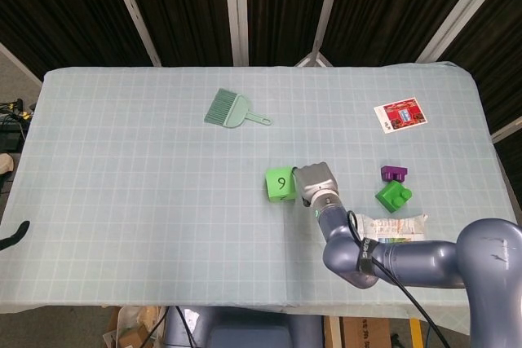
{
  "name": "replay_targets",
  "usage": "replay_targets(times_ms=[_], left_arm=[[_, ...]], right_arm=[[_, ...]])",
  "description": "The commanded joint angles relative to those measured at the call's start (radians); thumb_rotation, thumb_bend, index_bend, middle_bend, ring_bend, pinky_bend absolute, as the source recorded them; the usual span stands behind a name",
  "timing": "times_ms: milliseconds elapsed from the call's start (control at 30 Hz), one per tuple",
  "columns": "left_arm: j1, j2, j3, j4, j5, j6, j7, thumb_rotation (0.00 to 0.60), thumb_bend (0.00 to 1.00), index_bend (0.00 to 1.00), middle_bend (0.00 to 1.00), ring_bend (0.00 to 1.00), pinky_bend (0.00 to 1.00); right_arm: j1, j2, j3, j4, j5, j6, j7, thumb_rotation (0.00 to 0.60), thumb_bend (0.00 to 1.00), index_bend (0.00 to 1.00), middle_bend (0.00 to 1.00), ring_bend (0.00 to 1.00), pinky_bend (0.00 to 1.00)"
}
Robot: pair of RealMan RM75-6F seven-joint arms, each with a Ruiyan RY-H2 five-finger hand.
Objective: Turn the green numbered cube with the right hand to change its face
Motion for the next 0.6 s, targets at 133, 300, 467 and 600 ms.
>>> replay_targets(times_ms=[133,300,467,600], left_arm=[[0.0,-0.002,0.0,0.0,0.001,0.003,0.002,0.6,0.34,0.11,0.01,0.0,0.06],[0.001,-0.001,0.0,-0.004,0.0,0.002,0.003,0.6,0.34,0.11,0.01,0.0,0.06],[0.002,-0.001,-0.001,-0.005,-0.003,0.002,0.004,0.6,0.34,0.11,0.01,0.0,0.06],[0.002,-0.001,-0.002,-0.005,-0.004,0.003,0.004,0.6,0.34,0.11,0.01,0.0,0.06]], right_arm=[[0.012,-0.001,-0.001,0.019,0.024,-0.014,-0.005,0.6,0.75,0.2,0.82,0.78,0.64],[0.017,-0.003,0.0,0.028,0.033,-0.043,-0.004,0.6,0.75,0.2,0.82,0.78,0.64],[0.028,-0.019,0.013,0.057,0.031,-0.073,0.012,0.6,0.75,0.2,0.82,0.78,0.64],[0.035,-0.039,0.012,0.094,0.025,-0.075,0.02,0.6,0.75,0.2,0.82,0.78,0.64]])
